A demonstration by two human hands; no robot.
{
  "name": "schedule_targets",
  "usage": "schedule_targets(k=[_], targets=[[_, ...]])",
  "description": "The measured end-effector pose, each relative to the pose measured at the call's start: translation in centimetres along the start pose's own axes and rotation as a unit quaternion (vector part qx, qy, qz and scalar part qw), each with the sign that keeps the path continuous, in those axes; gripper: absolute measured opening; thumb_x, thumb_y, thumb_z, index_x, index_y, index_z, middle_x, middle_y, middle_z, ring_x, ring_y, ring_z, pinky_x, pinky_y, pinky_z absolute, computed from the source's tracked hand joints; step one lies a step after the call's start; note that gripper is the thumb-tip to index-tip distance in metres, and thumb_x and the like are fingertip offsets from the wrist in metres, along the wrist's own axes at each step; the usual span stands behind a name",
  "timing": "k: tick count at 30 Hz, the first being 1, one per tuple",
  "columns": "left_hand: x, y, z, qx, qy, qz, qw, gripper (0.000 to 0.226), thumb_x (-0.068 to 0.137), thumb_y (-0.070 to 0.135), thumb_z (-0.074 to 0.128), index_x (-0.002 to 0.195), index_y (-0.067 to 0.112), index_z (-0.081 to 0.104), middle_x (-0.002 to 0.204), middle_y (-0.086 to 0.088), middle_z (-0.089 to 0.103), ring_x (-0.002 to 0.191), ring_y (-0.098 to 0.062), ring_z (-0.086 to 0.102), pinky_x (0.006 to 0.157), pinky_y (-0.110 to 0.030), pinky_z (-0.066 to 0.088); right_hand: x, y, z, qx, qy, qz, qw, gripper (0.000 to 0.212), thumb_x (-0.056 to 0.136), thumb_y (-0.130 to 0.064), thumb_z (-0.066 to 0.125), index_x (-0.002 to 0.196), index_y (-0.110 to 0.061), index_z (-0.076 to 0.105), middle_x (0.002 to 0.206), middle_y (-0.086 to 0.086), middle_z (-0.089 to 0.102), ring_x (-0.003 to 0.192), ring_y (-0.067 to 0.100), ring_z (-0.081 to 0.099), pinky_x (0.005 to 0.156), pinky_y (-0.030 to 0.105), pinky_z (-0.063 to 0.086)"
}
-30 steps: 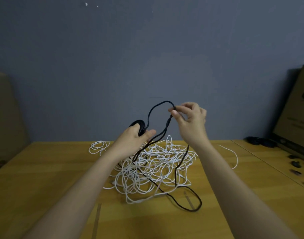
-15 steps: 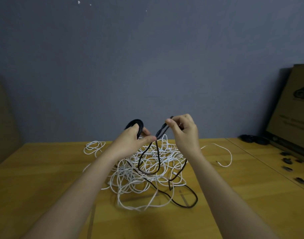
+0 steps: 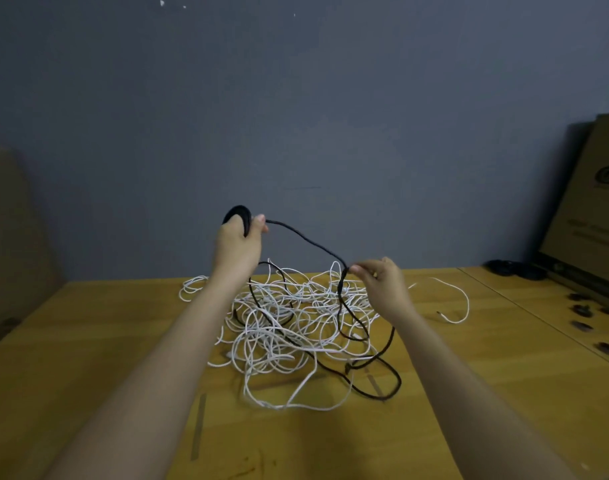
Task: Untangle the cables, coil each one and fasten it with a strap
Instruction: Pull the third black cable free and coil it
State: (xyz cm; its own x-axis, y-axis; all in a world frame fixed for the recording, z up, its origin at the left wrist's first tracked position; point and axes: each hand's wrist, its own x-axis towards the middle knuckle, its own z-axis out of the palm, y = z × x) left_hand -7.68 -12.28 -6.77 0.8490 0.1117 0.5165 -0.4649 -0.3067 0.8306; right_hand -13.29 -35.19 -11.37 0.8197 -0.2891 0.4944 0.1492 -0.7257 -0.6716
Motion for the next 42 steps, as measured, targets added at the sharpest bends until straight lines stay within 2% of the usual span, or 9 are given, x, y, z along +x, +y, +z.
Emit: schedule_targets(k=[7, 12, 16, 21, 25, 31, 34, 37, 42], targets=[[3.2, -0.7, -4.2, -0.070, 0.179, -0.041, 0.981, 0.027, 0.100, 0.033, 0.042, 0.087, 0.017, 0.058, 0.085, -0.009, 0.064, 0.069, -0.025, 0.055, 0.067, -0.033, 0.041, -1.7, 8.2, -2.7, -0.123, 0.073, 0.191, 0.971, 0.026, 0.099, -0.022, 0.048, 0.102, -0.006, 0.067, 0.106, 0.022, 0.061, 0.087, 0.037, 0.057, 0.068, 0.032, 0.036], [2.6, 0.0, -3.9, -0.017, 0.082, 0.007, 0.996, 0.030, 0.101, 0.034, 0.042, 0.083, 0.018, 0.057, 0.068, 0.004, 0.048, 0.055, -0.011, 0.043, 0.053, -0.027, 0.034, -2.3, 7.1, -1.7, -0.020, 0.018, 0.134, 0.991, 0.025, 0.100, -0.020, 0.047, 0.115, -0.009, 0.064, 0.115, 0.017, 0.059, 0.074, 0.016, 0.056, 0.061, 0.024, 0.040], [0.8, 1.6, -1.4, -0.012, 0.029, 0.021, 0.999, 0.029, 0.101, 0.032, 0.042, 0.086, 0.015, 0.058, 0.069, 0.005, 0.049, 0.057, -0.009, 0.045, 0.052, -0.022, 0.035, -1.9, 1.8, -1.2, 0.075, -0.049, 0.060, 0.994, 0.038, 0.102, -0.034, 0.039, 0.129, -0.015, 0.057, 0.131, 0.002, 0.058, 0.117, 0.011, 0.052, 0.097, 0.028, 0.040], [-0.2, 2.3, 0.4, -0.042, 0.002, 0.029, 0.999, 0.029, 0.101, 0.032, 0.042, 0.086, 0.014, 0.058, 0.065, 0.005, 0.047, 0.050, -0.008, 0.041, 0.040, -0.009, 0.030, -2.7, -2.8, -0.8, 0.151, -0.247, 0.071, 0.954, 0.056, 0.093, -0.061, 0.032, 0.132, -0.026, 0.051, 0.126, -0.009, 0.060, 0.118, 0.006, 0.051, 0.099, 0.029, 0.037], [-0.3, 2.1, 0.8, -0.051, -0.014, 0.034, 0.998, 0.029, 0.100, 0.035, 0.043, 0.077, 0.023, 0.056, 0.064, 0.006, 0.047, 0.044, 0.000, 0.041, 0.041, -0.008, 0.031, -3.9, -3.7, 0.5, 0.160, -0.209, 0.031, 0.964, 0.027, 0.103, -0.025, 0.037, 0.100, -0.023, 0.063, 0.103, -0.006, 0.071, 0.096, -0.005, 0.062, 0.092, 0.021, 0.045], [-0.4, 1.3, 0.6, 0.016, -0.023, 0.061, 0.998, 0.029, 0.099, 0.039, 0.043, 0.075, 0.029, 0.053, 0.070, 0.004, 0.053, 0.060, -0.009, 0.049, 0.052, -0.015, 0.036, -4.7, -4.5, 0.6, 0.305, -0.265, 0.003, 0.915, 0.049, 0.100, -0.050, 0.022, 0.110, -0.020, 0.060, 0.092, -0.002, 0.073, 0.103, 0.013, 0.066, 0.102, 0.038, 0.036], [-0.5, 1.4, 0.7, 0.015, -0.035, 0.048, 0.998, 0.028, 0.099, 0.041, 0.043, 0.076, 0.028, 0.052, 0.072, 0.004, 0.054, 0.062, -0.008, 0.050, 0.055, -0.019, 0.037, -4.5, -4.7, 0.6, 0.287, -0.172, -0.020, 0.942, 0.026, 0.103, -0.028, 0.036, 0.092, -0.019, 0.059, 0.057, -0.012, 0.053, 0.063, 0.014, 0.058, 0.079, 0.043, 0.054], [-0.9, 1.9, -0.2, -0.066, -0.140, 0.004, 0.988, 0.037, 0.093, 0.053, 0.044, 0.077, 0.021, 0.053, 0.056, 0.011, 0.046, 0.047, -0.005, 0.040, 0.045, -0.017, 0.034, -2.5, -4.9, -0.1, 0.236, -0.006, -0.056, 0.970, 0.022, 0.101, -0.019, 0.043, 0.088, -0.019, 0.062, 0.053, -0.019, 0.046, 0.052, 0.002, 0.042, 0.054, 0.018, 0.042], [-2.4, 2.6, -2.4, -0.238, -0.385, -0.084, 0.888, 0.049, 0.081, 0.063, 0.044, 0.058, 0.020, 0.041, 0.043, 0.007, 0.028, 0.037, -0.007, 0.021, 0.036, -0.015, 0.022, 2.1, -6.0, -1.6, 0.159, 0.177, -0.127, 0.963, 0.022, 0.100, -0.015, 0.047, 0.101, -0.006, 0.067, 0.089, -0.013, 0.062, 0.079, -0.011, 0.055, 0.071, 0.007, 0.039]])
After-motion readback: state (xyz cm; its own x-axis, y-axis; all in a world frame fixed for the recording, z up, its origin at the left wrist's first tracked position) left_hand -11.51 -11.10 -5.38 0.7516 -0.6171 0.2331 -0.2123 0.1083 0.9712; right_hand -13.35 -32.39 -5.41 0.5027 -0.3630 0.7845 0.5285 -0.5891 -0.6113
